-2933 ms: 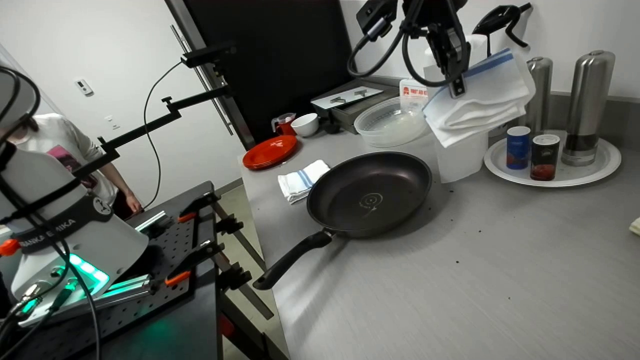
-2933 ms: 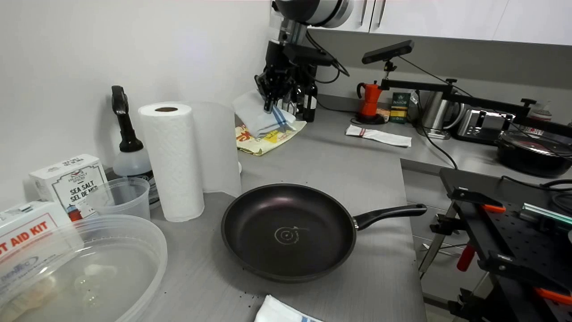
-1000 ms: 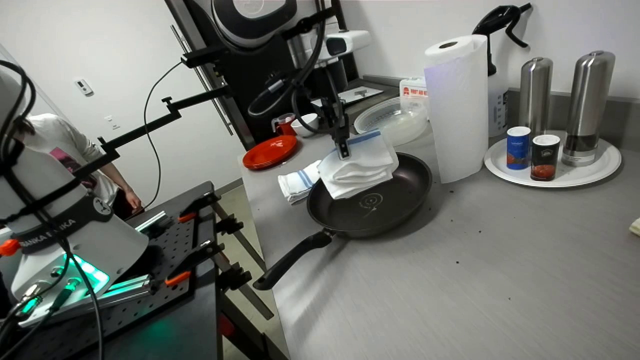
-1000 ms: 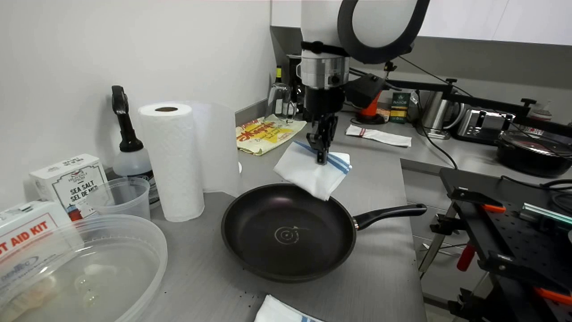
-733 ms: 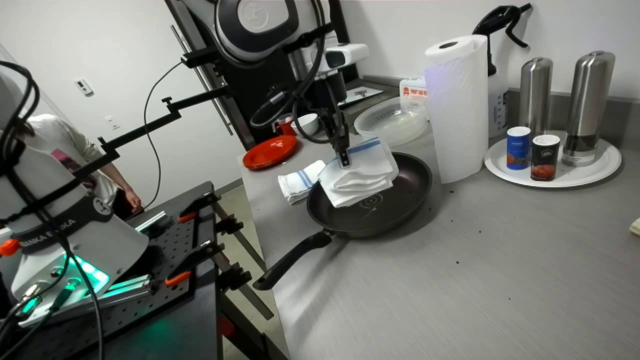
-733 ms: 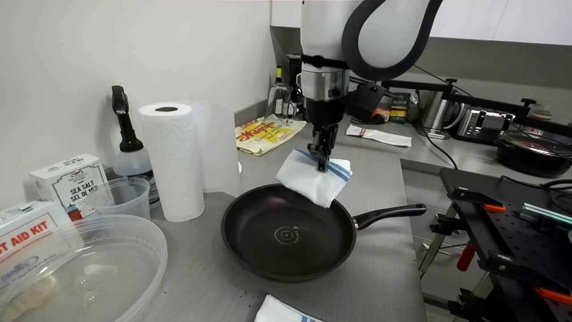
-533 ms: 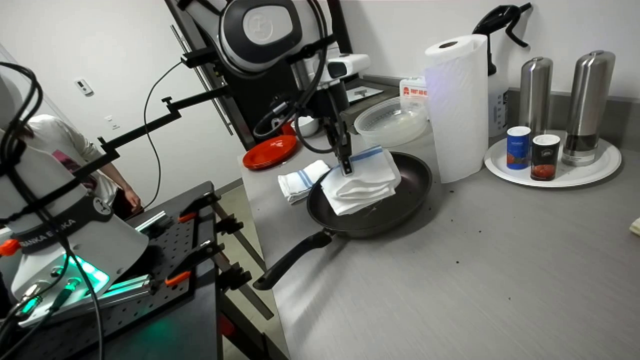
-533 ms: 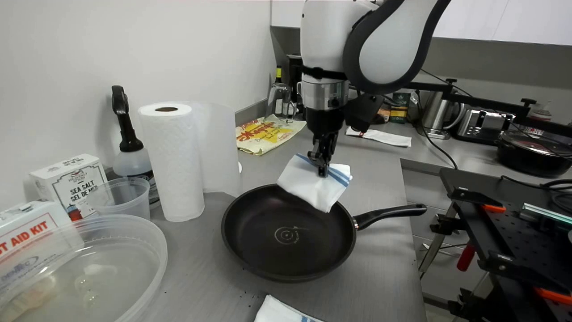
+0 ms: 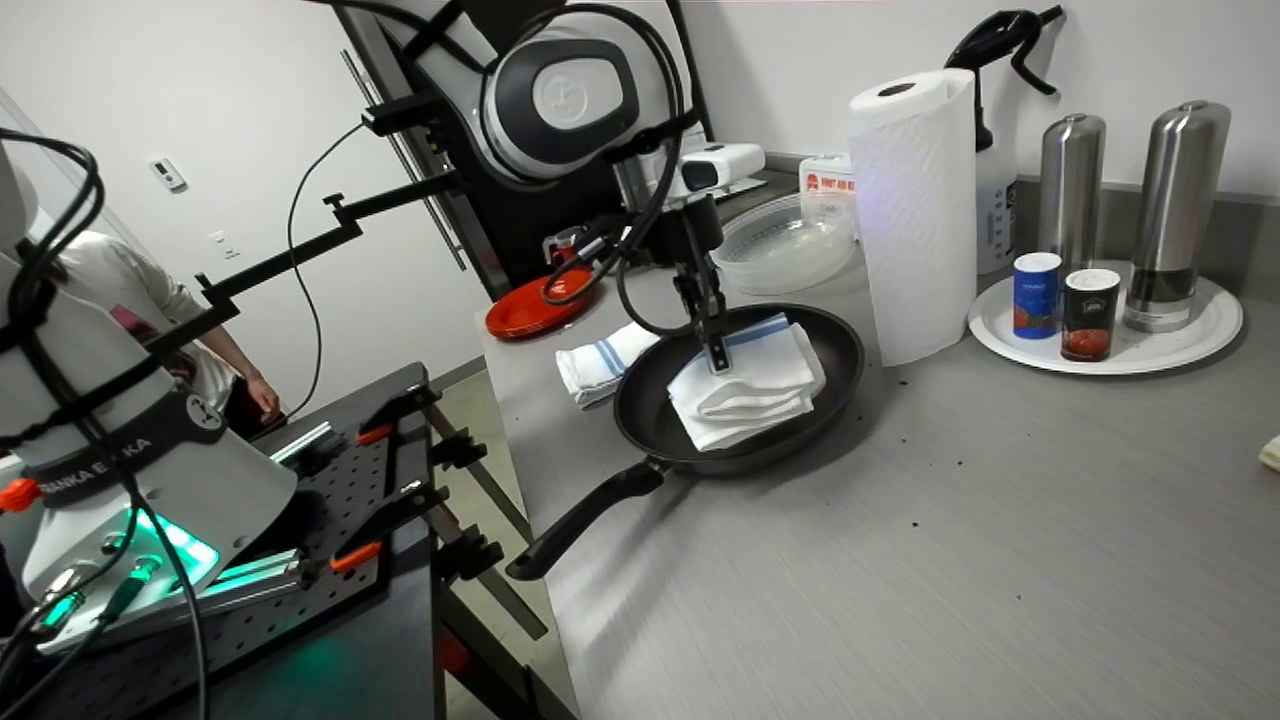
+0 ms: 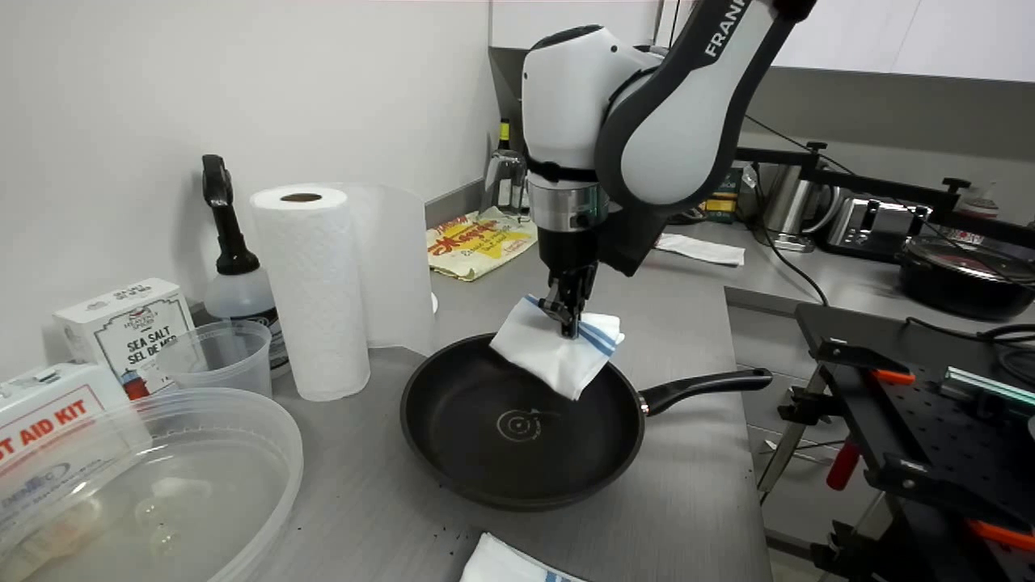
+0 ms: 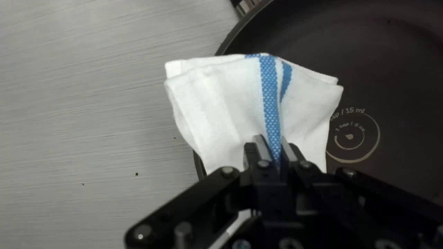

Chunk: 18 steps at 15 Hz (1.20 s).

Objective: Wipe the pan with the towel

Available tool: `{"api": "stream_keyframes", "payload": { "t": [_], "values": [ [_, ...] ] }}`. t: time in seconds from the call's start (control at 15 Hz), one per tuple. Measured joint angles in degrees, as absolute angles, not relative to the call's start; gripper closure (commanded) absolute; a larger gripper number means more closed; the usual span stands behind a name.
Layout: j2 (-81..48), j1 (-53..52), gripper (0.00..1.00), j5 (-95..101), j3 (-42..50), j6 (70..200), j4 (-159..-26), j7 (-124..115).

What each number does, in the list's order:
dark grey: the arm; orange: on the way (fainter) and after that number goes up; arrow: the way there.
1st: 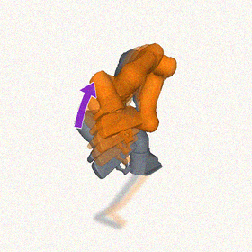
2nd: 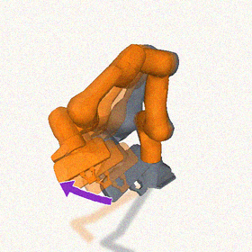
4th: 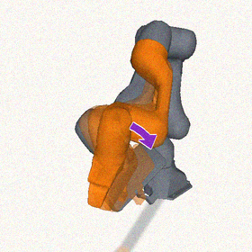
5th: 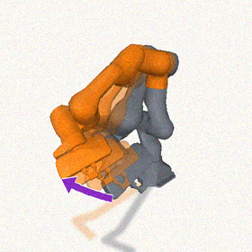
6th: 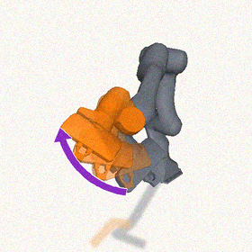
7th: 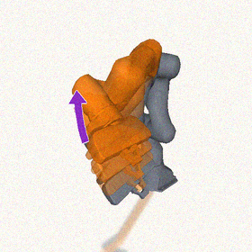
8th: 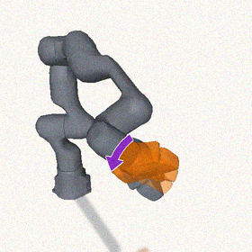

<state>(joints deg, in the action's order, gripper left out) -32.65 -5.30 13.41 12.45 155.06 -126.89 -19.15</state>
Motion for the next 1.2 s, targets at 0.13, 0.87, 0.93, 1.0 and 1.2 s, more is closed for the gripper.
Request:
{"api": "stream_keyframes", "payload": {
  "t": [0.13,0.87,0.93,1.0,1.2],
  "values": [
    [-34.6,-6.6,0.98,13.4,13.5,155.1,-125.0,-20.2],
    [-42.2,-9.8,0.98,13.4,18.1,155.1,-118.4,-21.7],
    [-42.6,-9.8,0.98,13.4,18.3,155.1,-118.2,-21.7],
    [-42.8,-9.9,0.98,13.4,18.4,155.1,-118.1,-21.7],
    [-43.7,-10.2,0.98,13.4,18.8,155.1,-117.8,-21.8]
  ]
}}
